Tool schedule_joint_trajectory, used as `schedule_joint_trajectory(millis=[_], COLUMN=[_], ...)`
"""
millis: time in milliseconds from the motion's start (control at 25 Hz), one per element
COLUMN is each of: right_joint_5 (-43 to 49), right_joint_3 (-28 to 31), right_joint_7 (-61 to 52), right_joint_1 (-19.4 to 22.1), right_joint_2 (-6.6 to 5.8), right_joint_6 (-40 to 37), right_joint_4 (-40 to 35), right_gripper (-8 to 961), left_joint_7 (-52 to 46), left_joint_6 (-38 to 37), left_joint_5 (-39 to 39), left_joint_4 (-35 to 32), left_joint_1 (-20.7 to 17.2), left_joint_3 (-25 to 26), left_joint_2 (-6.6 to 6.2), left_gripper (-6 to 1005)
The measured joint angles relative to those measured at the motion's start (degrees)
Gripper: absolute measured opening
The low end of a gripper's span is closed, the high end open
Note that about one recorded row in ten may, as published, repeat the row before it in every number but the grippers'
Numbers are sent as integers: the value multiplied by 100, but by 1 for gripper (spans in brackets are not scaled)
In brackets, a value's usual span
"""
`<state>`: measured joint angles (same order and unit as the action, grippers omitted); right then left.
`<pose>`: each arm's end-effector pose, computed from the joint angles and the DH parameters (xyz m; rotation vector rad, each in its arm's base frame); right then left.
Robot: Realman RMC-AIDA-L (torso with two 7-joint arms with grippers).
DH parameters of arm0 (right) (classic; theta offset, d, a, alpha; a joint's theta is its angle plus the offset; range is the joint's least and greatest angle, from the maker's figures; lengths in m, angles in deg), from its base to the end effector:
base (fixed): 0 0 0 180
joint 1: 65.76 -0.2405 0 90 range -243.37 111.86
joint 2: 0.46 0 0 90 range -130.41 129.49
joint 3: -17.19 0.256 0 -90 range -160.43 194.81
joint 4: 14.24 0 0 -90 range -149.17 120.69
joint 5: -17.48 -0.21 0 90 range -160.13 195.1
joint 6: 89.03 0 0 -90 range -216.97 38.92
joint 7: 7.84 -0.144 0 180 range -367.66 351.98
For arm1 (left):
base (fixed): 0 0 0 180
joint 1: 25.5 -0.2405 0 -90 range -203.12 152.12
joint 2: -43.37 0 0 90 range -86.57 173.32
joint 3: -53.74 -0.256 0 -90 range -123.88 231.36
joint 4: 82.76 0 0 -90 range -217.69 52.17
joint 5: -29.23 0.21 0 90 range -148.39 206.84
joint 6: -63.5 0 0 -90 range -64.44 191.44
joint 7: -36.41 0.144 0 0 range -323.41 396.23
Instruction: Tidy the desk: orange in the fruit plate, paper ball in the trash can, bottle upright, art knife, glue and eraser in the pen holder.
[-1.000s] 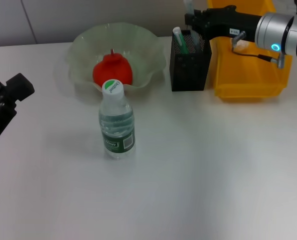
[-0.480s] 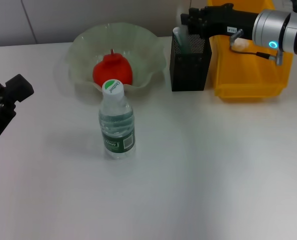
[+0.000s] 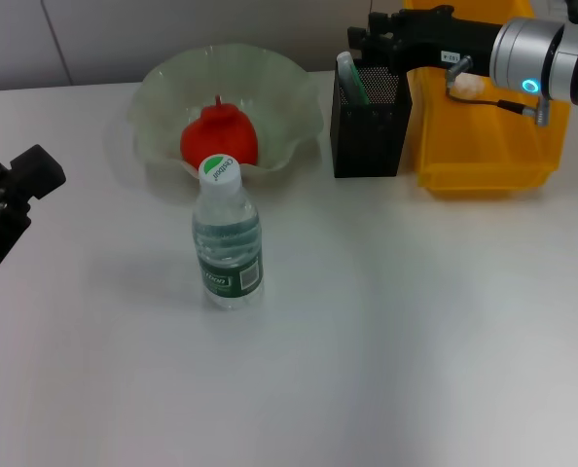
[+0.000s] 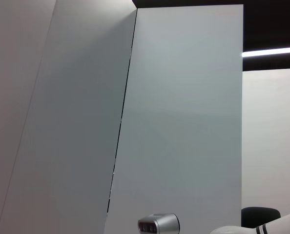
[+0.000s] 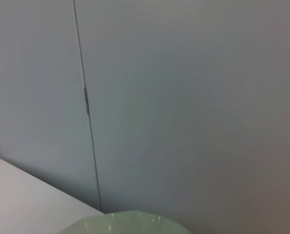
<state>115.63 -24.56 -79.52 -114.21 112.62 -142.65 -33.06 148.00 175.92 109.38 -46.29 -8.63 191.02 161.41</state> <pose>0.2218 0.4595 0.0129 -2.2998 0.5858 0.5841 -0.2569 0.2569 0.0610 -2.3850 -0.2853 -1.4583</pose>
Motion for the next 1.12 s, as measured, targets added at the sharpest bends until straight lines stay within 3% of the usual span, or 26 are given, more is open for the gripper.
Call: schedule_joint_trajectory(millis=[400, 480, 520, 560, 640, 920, 1120], right_joint_5=[0, 0, 0, 0, 0, 16, 302], right_joint_3=[-24, -143, -378, -378, -804, -1430, -1698], right_joint_7=[-108, -255, -473, -473, -923, -1541, -2230], right_joint_1=[77, 198, 366, 366, 695, 1277, 1648], right_joint_2=[72, 161, 269, 269, 410, 562, 580], right_joint_6=[-168, -214, -233, -233, -241, -372, -848], right_joint_4=[-227, -520, -932, -932, -1629, -2681, -3406], right_gripper=[359, 359, 359, 360, 360, 362, 364], left_joint_7=[3, 3, 3, 3, 3, -8, -36], left_joint_6=[19, 22, 23, 23, 25, 43, 148], left_joint_5=[0, 0, 0, 0, 0, 0, 0], left_joint_4=[0, 0, 0, 0, 0, 36, 53], left_joint_1=[-8, -12, -14, -14, -17, -18, -6], left_joint_3=[-2, -6, -10, -10, -28, -58, -63], left_joint_2=[0, 0, 0, 0, -3, -48, -74], left_gripper=[23, 23, 23, 23, 23, 23, 24])
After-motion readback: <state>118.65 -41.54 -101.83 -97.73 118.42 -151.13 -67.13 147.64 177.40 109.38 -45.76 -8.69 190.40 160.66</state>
